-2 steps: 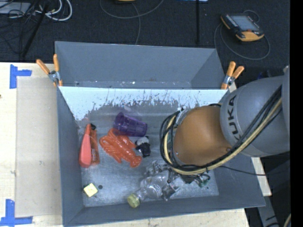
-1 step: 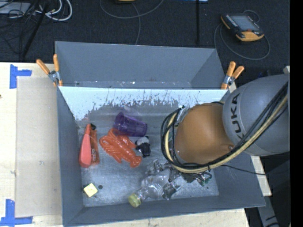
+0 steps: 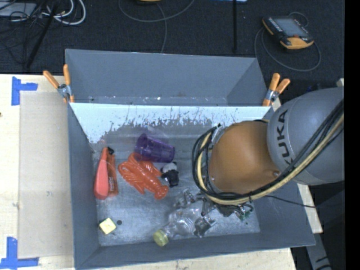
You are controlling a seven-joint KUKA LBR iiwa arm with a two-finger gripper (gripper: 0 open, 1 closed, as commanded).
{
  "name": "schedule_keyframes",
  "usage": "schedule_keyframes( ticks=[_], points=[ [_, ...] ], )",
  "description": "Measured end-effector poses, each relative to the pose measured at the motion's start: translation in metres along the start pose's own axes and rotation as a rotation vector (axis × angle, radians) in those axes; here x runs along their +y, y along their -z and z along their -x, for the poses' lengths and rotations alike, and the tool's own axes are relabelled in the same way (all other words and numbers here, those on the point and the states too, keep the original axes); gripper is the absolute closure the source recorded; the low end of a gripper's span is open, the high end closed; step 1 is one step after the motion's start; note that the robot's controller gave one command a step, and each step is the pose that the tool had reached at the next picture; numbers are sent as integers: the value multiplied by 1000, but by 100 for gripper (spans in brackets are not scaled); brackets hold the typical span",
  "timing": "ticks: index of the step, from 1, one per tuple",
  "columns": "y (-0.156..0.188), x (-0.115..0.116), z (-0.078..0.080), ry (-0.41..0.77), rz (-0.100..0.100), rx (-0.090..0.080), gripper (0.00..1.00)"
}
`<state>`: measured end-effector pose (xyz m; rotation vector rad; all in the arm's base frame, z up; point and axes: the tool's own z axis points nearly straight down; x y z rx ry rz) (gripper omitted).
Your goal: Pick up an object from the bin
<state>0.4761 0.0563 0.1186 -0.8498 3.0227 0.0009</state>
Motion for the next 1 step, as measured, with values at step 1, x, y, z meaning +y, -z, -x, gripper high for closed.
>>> schedule_keyframes(
  ticks=[1],
  points=[
    [12, 1, -2, 0, 4, 9, 100]
  ],
)
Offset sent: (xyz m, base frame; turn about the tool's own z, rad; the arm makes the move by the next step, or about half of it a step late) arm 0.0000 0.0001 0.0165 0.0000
